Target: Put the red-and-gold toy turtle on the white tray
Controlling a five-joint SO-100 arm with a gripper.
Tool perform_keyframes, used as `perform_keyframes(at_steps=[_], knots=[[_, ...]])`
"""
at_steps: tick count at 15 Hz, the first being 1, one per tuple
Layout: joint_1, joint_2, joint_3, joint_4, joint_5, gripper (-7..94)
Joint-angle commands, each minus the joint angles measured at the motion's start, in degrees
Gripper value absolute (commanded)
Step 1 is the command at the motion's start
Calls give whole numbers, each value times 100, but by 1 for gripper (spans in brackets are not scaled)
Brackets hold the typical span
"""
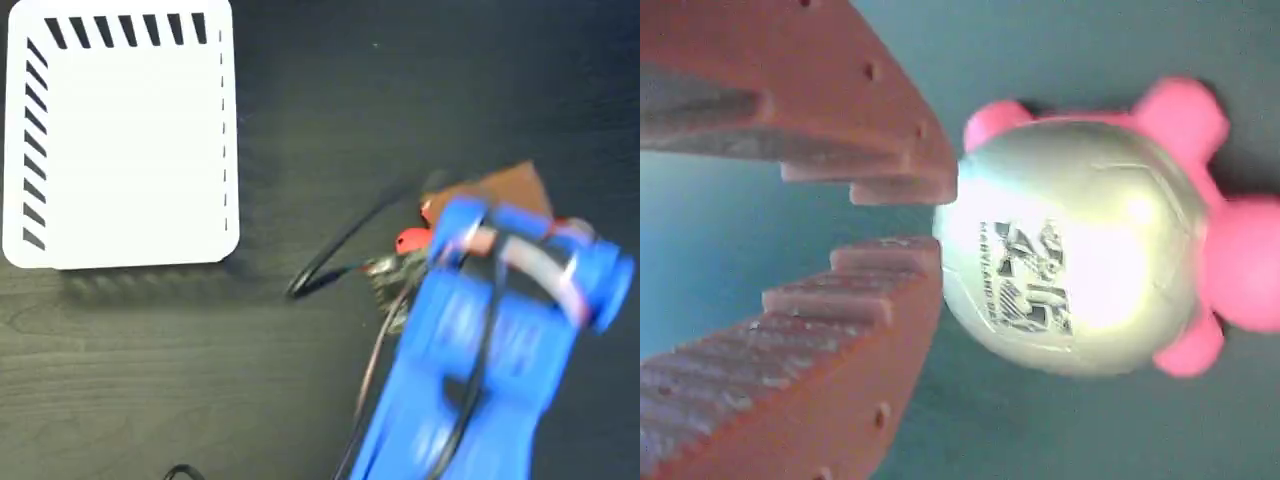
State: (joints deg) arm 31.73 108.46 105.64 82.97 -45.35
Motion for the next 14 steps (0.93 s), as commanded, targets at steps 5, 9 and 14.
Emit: perform_keyframes(at_steps=[5, 9, 14], knots=[[70, -1178, -1846, 650, -703, 2], [255, -1371, -2013, 703, -888, 41], [554, -1670, -1978, 791, -1011, 56]])
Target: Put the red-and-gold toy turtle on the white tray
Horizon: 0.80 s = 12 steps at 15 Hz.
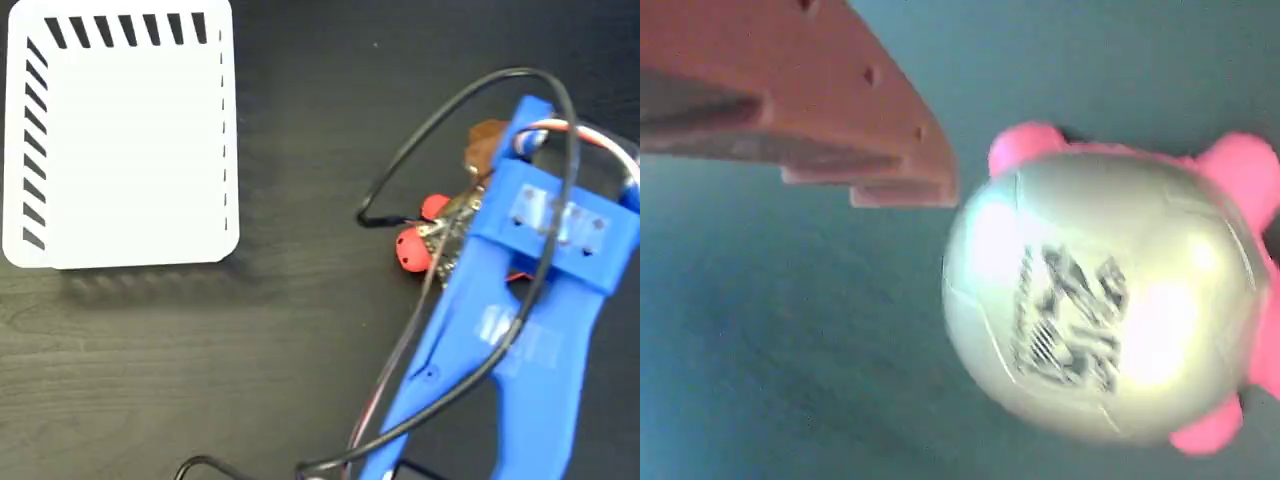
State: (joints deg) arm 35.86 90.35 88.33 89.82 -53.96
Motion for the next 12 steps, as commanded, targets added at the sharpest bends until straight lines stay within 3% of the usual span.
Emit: perform_keyframes(at_steps=[1, 12], knots=[[193, 88, -246, 220, -264, 56], [202, -510, 949, -1081, -88, 56]])
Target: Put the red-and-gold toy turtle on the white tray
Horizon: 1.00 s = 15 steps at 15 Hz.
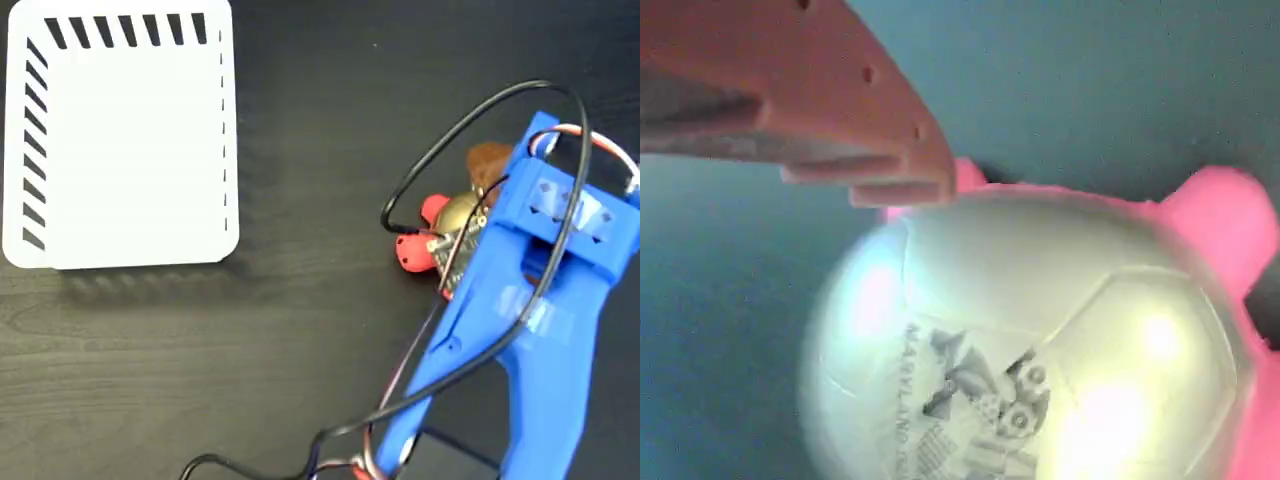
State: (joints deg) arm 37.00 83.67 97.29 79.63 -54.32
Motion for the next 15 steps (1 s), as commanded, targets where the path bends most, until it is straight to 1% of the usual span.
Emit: perform_keyframes(at_steps=[1, 9, 15], knots=[[105, 132, 193, -202, -53, 56], [97, -149, 879, -1169, 18, 56], [70, -272, 1081, -1582, 105, 56]])
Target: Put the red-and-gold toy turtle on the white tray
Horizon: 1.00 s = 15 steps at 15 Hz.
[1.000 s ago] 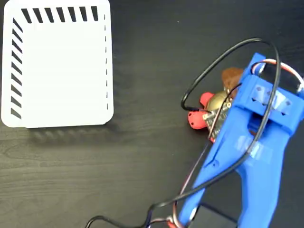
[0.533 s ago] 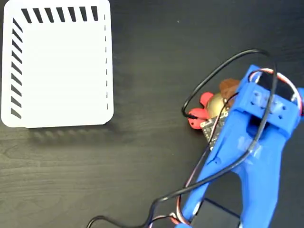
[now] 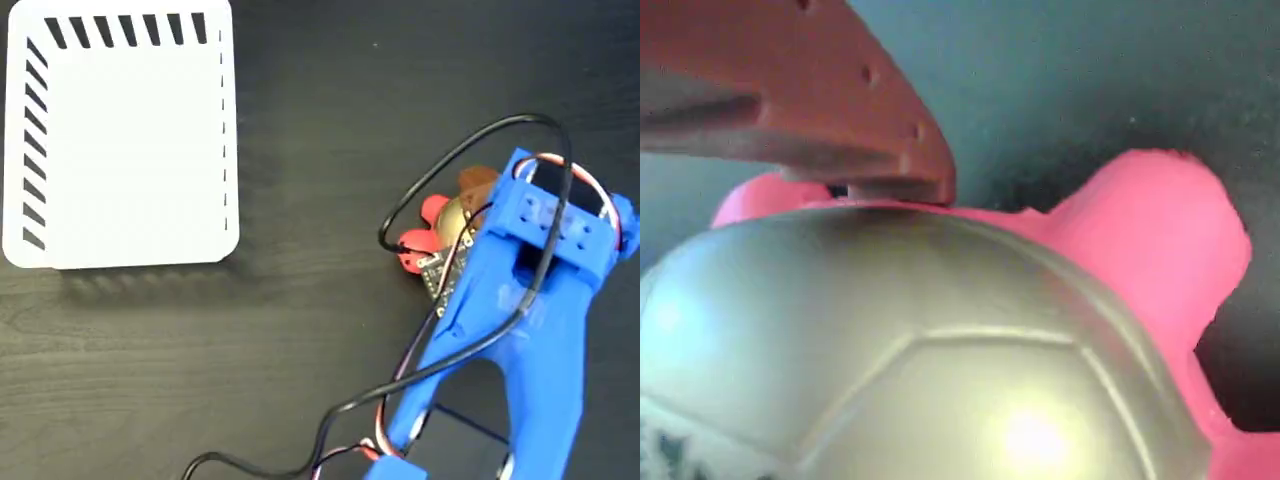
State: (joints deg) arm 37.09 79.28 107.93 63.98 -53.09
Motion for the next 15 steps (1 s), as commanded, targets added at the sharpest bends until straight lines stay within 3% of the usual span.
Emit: perform_keyframes(at_steps=[1, 3, 6, 10, 13, 15], knots=[[62, 167, 26, -53, 0, 56], [62, 176, 44, -70, 0, 53], [88, 220, 149, -220, 0, 38], [79, 264, 132, -299, 211, 0], [70, 369, -220, 9, 589, 0], [53, 466, -923, 738, 993, 0]])
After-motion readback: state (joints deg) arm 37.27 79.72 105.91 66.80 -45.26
